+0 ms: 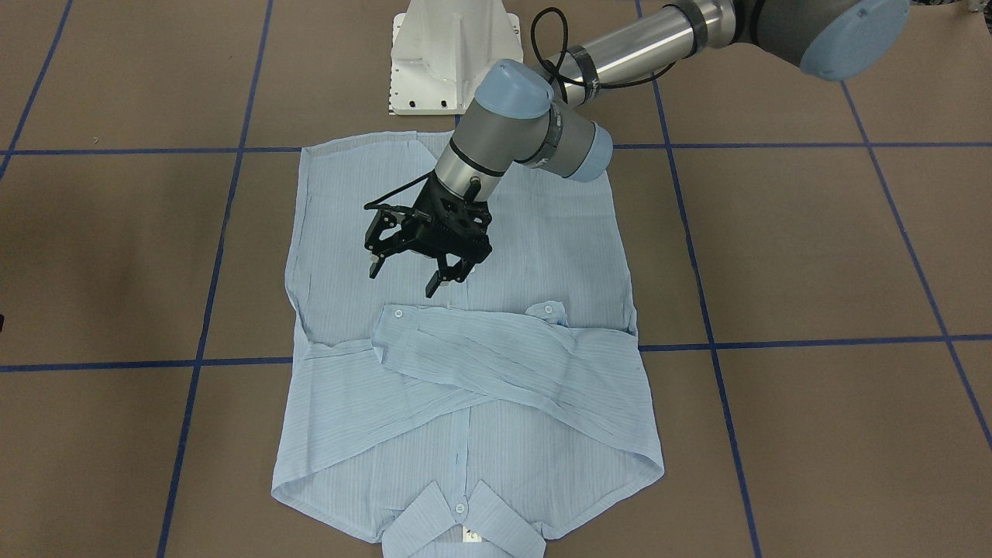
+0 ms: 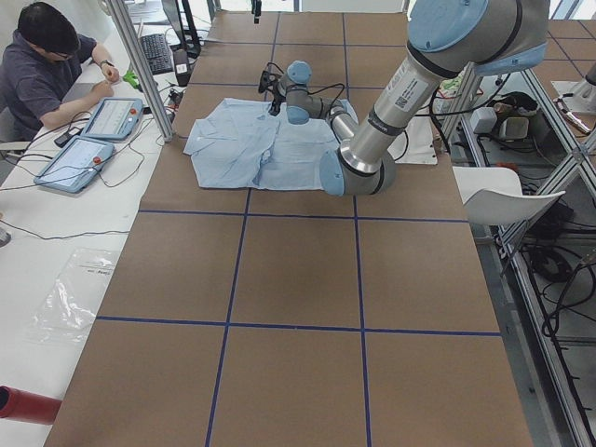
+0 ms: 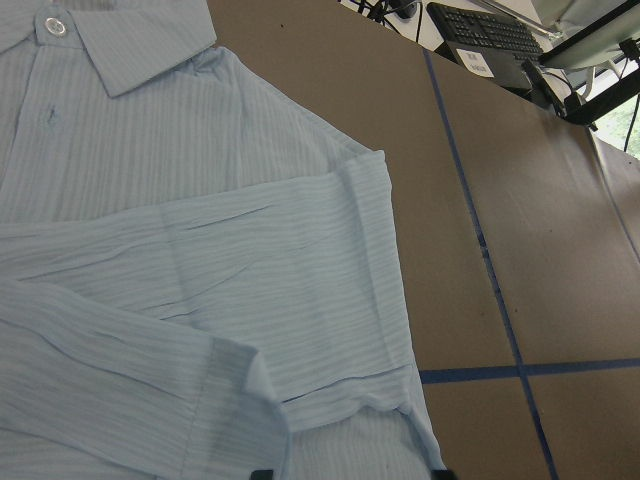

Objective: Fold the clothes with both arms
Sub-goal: 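Release the sleeve and move both grippers to the shirt's near hem corners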

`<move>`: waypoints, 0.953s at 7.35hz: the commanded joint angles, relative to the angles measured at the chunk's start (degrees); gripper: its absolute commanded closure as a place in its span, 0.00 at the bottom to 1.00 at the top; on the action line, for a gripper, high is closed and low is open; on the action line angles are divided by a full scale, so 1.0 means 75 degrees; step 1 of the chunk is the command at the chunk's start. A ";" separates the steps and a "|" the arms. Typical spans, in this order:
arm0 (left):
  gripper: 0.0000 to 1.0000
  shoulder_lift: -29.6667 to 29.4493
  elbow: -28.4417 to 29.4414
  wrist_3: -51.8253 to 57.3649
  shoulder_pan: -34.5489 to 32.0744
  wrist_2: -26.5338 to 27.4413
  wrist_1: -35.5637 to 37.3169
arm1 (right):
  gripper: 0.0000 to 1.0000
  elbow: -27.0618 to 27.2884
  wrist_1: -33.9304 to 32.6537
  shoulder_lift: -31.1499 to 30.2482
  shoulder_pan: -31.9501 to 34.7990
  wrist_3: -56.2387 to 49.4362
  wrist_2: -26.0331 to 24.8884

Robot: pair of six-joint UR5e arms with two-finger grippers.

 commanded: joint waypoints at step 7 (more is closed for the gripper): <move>0.00 0.4483 -0.4687 0.0165 0.0443 -0.0194 0.1822 | 0.00 0.3952 0.1840 -0.2300 -0.5562 0.8058 -0.4283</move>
